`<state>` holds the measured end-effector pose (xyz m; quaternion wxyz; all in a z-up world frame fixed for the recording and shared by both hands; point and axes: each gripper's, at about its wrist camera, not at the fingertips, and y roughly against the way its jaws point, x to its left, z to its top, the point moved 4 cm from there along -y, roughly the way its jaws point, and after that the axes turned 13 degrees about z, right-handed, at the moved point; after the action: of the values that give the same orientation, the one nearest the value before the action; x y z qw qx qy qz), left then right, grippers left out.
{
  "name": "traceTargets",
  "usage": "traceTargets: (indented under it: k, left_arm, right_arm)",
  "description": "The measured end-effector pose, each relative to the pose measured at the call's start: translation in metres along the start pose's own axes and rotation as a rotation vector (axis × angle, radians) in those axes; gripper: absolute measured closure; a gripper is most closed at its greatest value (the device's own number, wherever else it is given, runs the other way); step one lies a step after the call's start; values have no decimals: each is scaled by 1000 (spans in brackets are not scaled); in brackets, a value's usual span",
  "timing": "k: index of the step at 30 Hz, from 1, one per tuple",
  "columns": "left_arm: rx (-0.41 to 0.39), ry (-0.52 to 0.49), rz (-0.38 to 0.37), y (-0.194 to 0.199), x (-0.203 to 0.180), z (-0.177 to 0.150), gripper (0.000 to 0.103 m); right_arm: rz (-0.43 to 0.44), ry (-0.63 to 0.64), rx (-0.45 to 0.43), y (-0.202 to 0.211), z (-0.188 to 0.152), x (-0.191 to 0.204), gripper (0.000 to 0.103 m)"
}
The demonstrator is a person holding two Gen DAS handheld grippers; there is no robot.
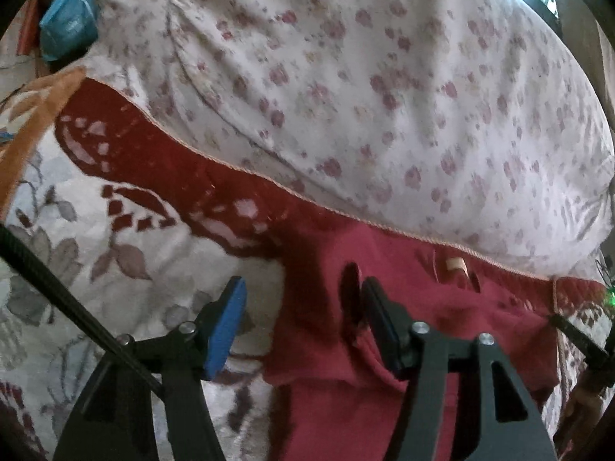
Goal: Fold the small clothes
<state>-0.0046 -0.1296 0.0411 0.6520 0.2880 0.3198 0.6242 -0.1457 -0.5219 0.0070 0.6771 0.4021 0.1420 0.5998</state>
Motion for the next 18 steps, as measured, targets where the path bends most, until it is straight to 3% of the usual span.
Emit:
traceTargets:
  k: [2,4,6,8,10,13,16,18]
  left_arm:
    - [-4,6,5,1,4,1,42]
    - [-13,4,9,4,7,2,42]
    - [-25,-10,27,5,6,3,41]
    - [-22,-44,52,1,2,0,37]
    - [7,-112,138,-14,-3,-7,36]
    - [66,-147,223,-40,3,-15,36]
    - [140,-91,185,-56,15,-18,35]
    - [146,-56,145,-53,21,-16,35]
  right_arm:
    - [0,-18,10,-5,1,-8,98]
    - [19,-61,-6,0,2,-9,86]
    - [49,-93,-66,17,2,-4,56]
    - [116,-34,-55,16,-1,19,55]
    - [152,57,16,-1,-5,44,55]
    - [57,104,103,-40,-12,47,55]
    - [-14,69,129,-60,-10,32,55]
    - [7,38,95,-48,-6,34,55]
